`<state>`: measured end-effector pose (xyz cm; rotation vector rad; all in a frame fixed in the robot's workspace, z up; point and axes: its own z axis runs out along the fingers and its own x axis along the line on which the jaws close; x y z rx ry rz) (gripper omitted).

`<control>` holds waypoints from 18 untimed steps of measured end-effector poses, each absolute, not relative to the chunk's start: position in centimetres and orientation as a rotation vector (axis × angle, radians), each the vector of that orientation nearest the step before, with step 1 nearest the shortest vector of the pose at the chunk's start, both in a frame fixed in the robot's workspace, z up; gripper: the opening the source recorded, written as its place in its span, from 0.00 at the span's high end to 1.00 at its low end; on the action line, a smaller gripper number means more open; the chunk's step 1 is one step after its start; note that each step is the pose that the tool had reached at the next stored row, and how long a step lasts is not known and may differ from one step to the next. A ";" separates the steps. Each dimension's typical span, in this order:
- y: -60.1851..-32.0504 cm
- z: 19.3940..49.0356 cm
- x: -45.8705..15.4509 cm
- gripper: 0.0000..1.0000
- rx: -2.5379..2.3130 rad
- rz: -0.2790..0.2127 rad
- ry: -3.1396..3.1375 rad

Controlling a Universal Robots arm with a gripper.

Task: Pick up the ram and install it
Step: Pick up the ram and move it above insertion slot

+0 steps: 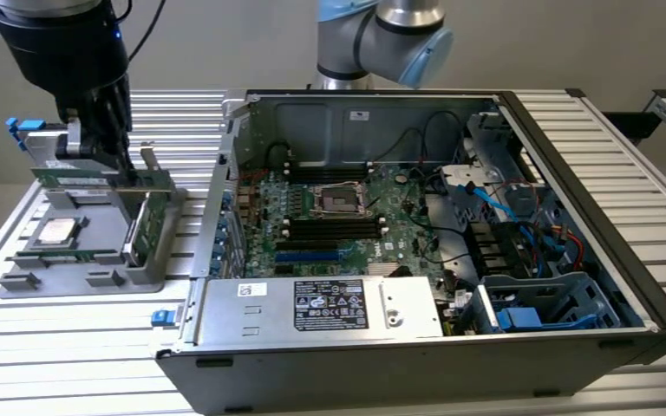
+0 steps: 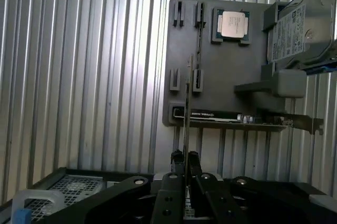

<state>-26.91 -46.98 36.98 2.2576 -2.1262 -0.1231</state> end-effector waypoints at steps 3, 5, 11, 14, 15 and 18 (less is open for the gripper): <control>-47.0 38.0 -25.7 0.86 2.260 -0.128 -2.128; -47.0 38.6 -24.8 0.86 2.261 -0.132 -2.129; -47.0 39.9 -22.1 0.86 2.267 -0.144 -2.133; -47.0 40.2 -20.7 0.86 2.268 -0.148 -2.133; -47.0 40.3 -20.3 0.86 2.269 -0.149 -2.133; -47.0 40.4 -18.9 0.86 2.270 -0.151 -2.132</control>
